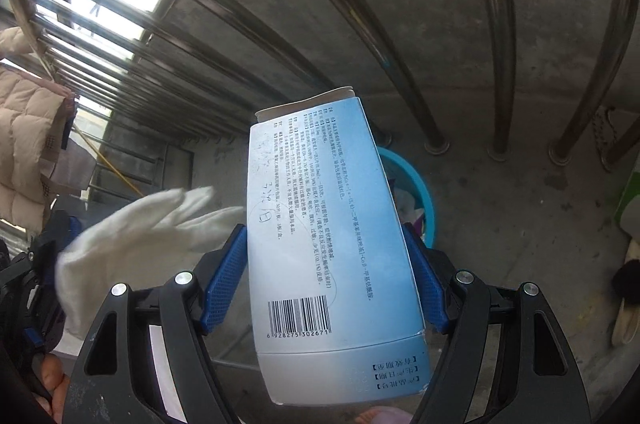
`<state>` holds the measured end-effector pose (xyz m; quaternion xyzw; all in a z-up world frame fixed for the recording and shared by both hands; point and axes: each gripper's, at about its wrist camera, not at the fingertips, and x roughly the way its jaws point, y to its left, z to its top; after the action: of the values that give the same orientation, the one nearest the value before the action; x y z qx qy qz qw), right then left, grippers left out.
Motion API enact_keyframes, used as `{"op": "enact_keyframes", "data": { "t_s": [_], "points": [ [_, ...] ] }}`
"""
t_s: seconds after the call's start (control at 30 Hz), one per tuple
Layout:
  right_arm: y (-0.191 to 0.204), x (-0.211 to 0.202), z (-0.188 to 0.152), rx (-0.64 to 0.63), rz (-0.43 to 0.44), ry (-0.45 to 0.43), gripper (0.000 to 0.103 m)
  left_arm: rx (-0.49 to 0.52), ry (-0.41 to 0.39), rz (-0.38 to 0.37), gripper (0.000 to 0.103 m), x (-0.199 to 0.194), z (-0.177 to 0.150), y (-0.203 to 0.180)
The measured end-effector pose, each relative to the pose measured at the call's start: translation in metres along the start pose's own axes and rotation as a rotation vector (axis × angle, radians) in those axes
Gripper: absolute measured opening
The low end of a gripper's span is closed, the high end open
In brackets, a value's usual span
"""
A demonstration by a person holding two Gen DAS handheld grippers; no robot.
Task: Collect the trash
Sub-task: 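Carry the glove and box to the blue wastebasket and open the left gripper, then open the right gripper to drop the blue-and-white box into the wastebasket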
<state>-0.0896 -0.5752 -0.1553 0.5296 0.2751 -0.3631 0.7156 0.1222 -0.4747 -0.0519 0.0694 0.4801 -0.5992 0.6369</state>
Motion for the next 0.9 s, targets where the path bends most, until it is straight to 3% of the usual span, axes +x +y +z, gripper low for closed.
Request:
{"op": "enact_keyframes", "data": {
  "t_s": [0.07, 0.23, 0.43, 0.47, 0.5, 0.6, 0.9],
  "points": [
    [-0.007, 0.006, -0.002, 0.012, -0.012, 0.009, 0.071, -0.056, 0.039, 0.048, 0.039, 0.023, -0.002, 0.013],
    [-0.015, 0.027, -0.002, 0.047, -0.009, 0.061, 0.071, -0.108, 0.035, 0.094, 0.041, 0.009, -0.016, 0.031],
    [-0.001, 0.056, 0.007, 0.047, 0.041, 0.096, 0.076, -0.064, -0.056, 0.173, 0.050, -0.068, -0.028, 0.029],
    [-0.002, 0.065, 0.008, 0.041, 0.050, 0.107, 0.081, -0.055, -0.076, 0.186, 0.054, -0.085, -0.032, 0.030],
    [-0.003, 0.075, 0.008, 0.033, 0.036, 0.120, 0.085, -0.048, -0.094, 0.206, 0.057, -0.099, -0.036, 0.029],
    [-0.012, 0.098, 0.004, 0.017, -0.098, 0.163, 0.087, -0.044, -0.148, 0.262, 0.063, -0.147, -0.056, 0.033],
    [-0.017, 0.067, -0.007, 0.051, -0.082, 0.096, 0.087, -0.178, -0.320, 0.466, 0.066, -0.266, -0.135, 0.068]
  ]
}}
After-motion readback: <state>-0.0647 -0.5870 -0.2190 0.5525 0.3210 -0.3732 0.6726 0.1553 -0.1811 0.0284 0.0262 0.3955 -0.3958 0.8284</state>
